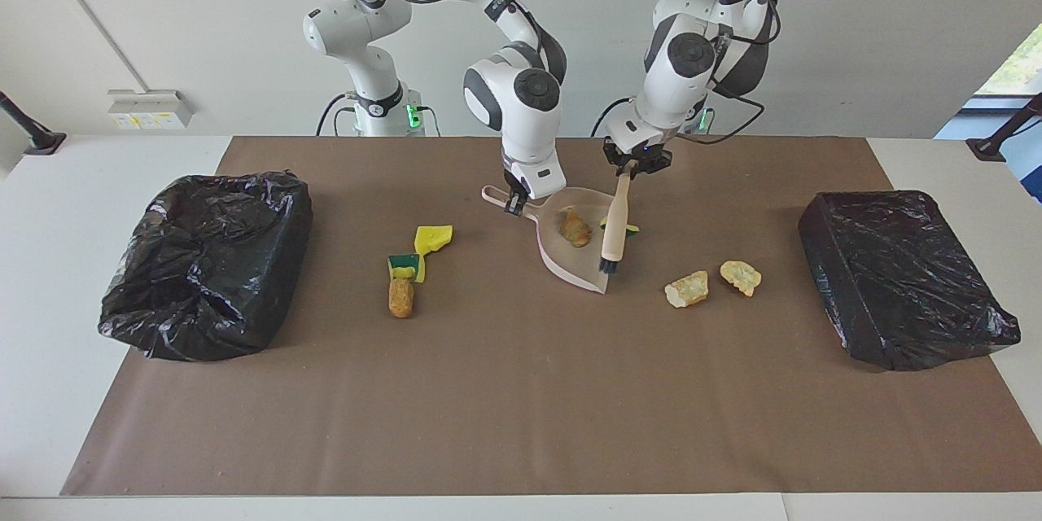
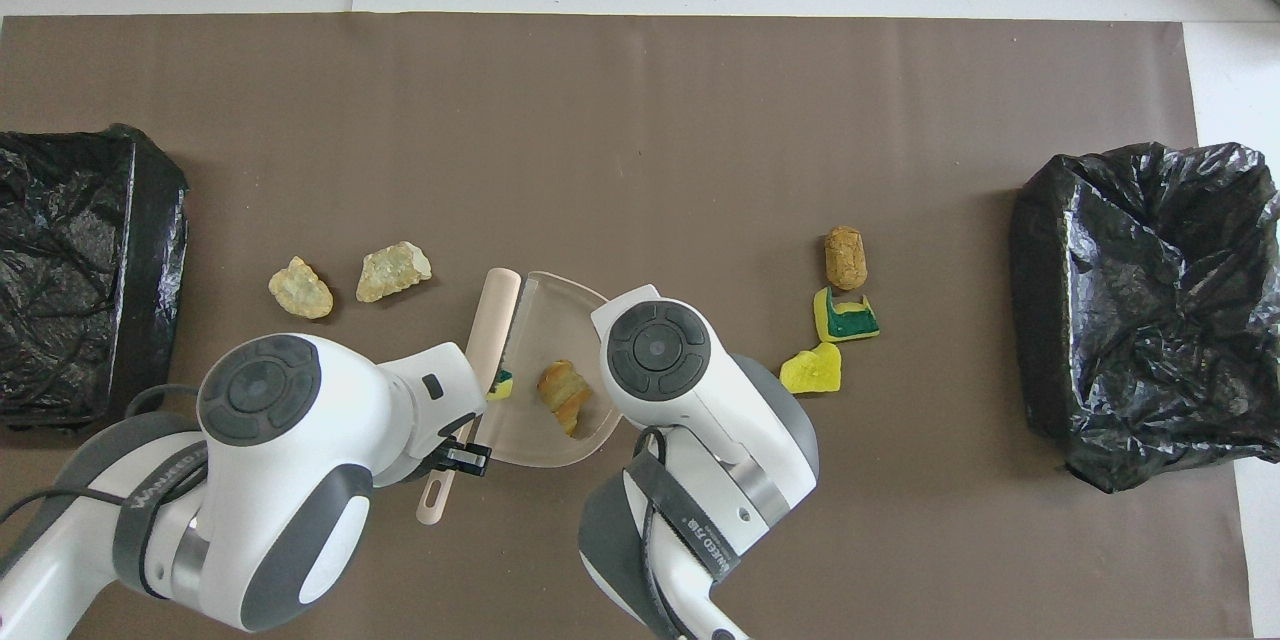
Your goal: Sweep and dump trash in bin
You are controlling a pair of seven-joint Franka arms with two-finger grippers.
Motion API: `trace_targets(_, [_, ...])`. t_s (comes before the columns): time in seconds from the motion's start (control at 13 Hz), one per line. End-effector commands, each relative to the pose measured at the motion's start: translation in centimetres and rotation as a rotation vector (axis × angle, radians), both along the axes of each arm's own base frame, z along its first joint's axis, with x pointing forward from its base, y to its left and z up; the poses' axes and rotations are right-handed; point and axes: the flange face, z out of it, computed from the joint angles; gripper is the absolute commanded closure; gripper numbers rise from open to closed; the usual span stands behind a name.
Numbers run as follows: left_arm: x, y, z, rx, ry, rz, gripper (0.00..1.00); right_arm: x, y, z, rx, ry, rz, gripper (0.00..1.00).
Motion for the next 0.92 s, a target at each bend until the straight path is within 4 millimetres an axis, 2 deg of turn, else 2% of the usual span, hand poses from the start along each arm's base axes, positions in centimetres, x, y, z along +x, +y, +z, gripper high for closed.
trace_targets(0.0, [3.1,3.6,0.6,0.040,-0.013,-0.001,1.00,-0.1,0.2,-0.3,0.008,0.005,-0.006,1.00])
trace_targets(0.08, [4.6,5.4,0.9,0.039,-0.012,0.004,1.00,0.0,0.2,-0.3,0.009,0.004,-0.007,1.00])
trace_targets(0.15, [5.1,6.7,0.8,0.038,0.004,0.006,1.00,0.0,0.2,-0.2,0.010,0.002,-0.009,1.00])
trace_targets(0.39, [5.3,6.9,0.8,0.036,-0.005,0.010,1.00,0.0,0.2,-0.3,0.008,0.005,-0.006,1.00])
trace_targets(0.46, [5.7,7.5,0.8,0.046,-0.011,0.014,1.00,0.0,0.2,-0.3,0.008,0.005,-0.006,1.00])
trace_targets(0.54, [6.6,9.5,0.6,0.080,-0.019,0.032,1.00,0.0,0.1,-0.3,0.008,0.006,-0.003,1.00])
trace_targets(0.85, [10.9,13.6,0.1,0.147,-0.023,0.067,1.00,0.0,0.2,-0.3,0.009,0.005,-0.003,1.00])
